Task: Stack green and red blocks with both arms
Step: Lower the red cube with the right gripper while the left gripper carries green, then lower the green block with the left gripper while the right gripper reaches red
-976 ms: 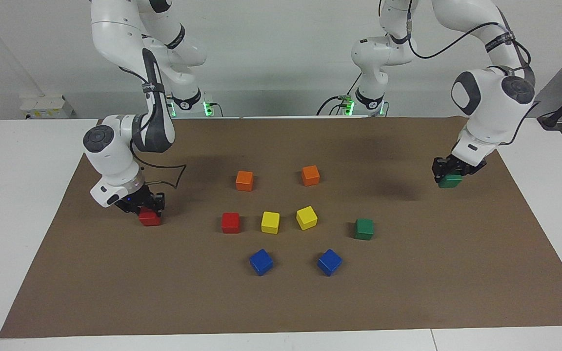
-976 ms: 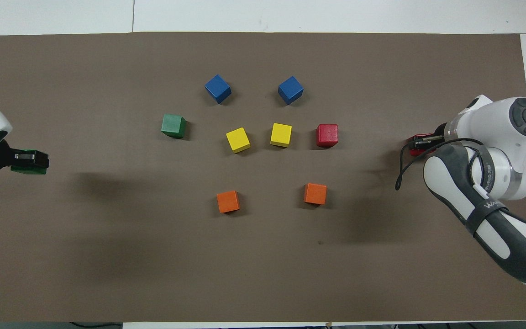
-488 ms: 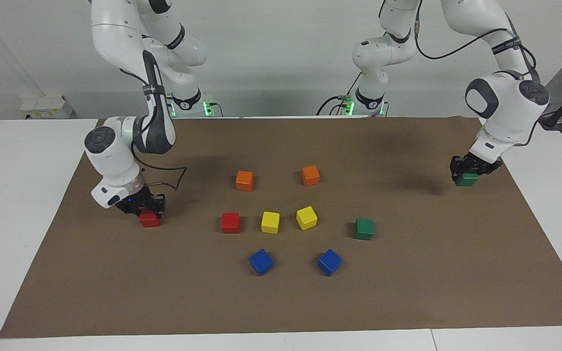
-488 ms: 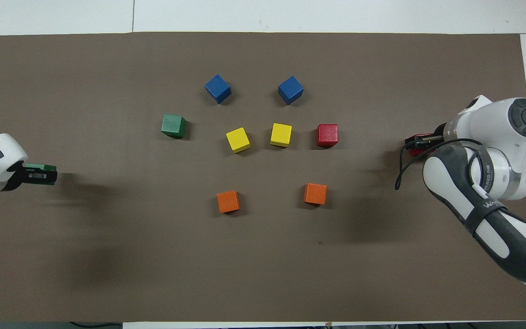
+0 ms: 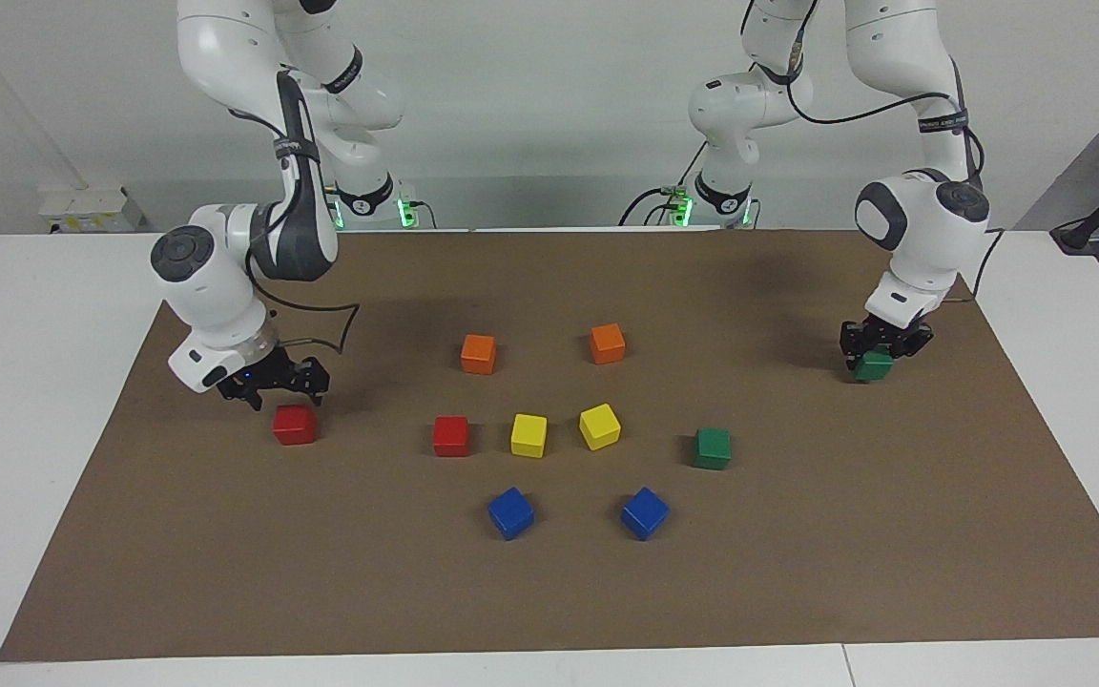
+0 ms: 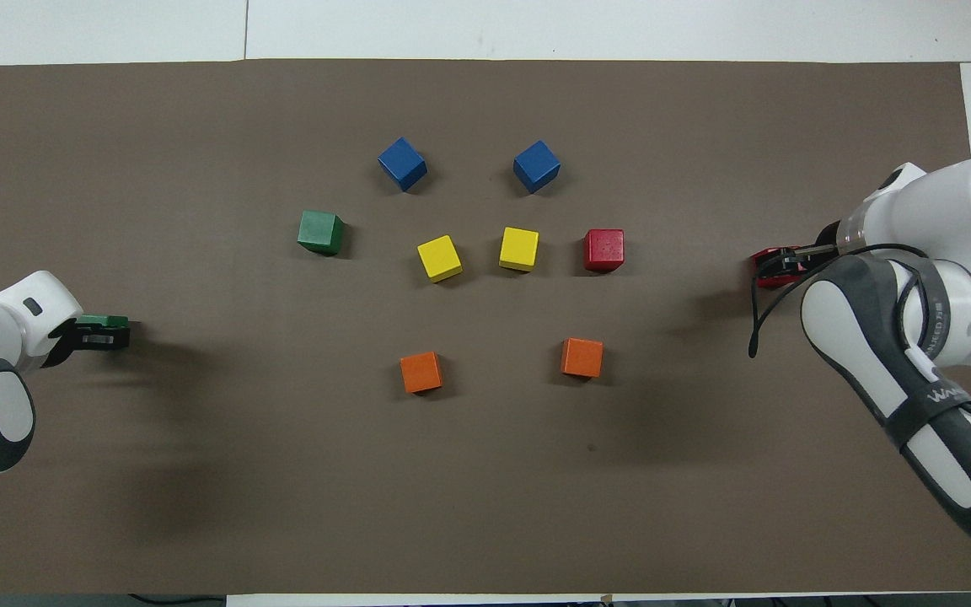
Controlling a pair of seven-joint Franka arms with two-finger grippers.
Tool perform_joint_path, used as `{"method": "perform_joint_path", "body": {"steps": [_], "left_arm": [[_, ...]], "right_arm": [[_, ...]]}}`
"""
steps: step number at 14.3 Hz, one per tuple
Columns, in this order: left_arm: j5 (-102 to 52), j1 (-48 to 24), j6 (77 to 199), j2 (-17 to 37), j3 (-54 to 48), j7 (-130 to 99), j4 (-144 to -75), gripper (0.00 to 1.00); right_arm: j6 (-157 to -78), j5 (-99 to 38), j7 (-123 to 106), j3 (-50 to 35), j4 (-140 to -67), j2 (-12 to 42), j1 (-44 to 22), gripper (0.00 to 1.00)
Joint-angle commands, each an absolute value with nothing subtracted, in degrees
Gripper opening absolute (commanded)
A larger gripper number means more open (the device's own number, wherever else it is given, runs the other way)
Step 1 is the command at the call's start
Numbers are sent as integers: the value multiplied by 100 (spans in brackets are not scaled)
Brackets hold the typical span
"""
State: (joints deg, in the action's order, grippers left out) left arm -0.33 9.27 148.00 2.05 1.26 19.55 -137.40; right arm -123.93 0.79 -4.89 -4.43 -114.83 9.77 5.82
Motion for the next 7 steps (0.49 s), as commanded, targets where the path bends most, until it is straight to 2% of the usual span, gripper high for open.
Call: {"method": "perform_joint_path", "body": {"steps": [1, 2, 4, 5, 7], "left_arm": [[-281, 861, 15047, 61, 158, 2039, -14045, 0], [-333, 853, 15029, 62, 158, 2022, -14045, 0], [-527, 861, 14907, 62, 167, 1986, -14045, 0], [-536, 861, 14845, 62, 167, 1986, -14045, 0], [-536, 861, 14818, 70, 167, 1978, -14036, 0]], "right_arm": [[-10992, 132, -301, -475, -10385, 949, 282, 100], [-10560, 167, -47, -483, -9936, 1054, 168, 100], [-9699, 621, 1022, -483, -9031, 1369, -480, 100], [-9477, 781, 1533, -483, -8696, 1493, -727, 100], [-9518, 695, 1924, -492, -8473, 1634, -966, 100]]}}
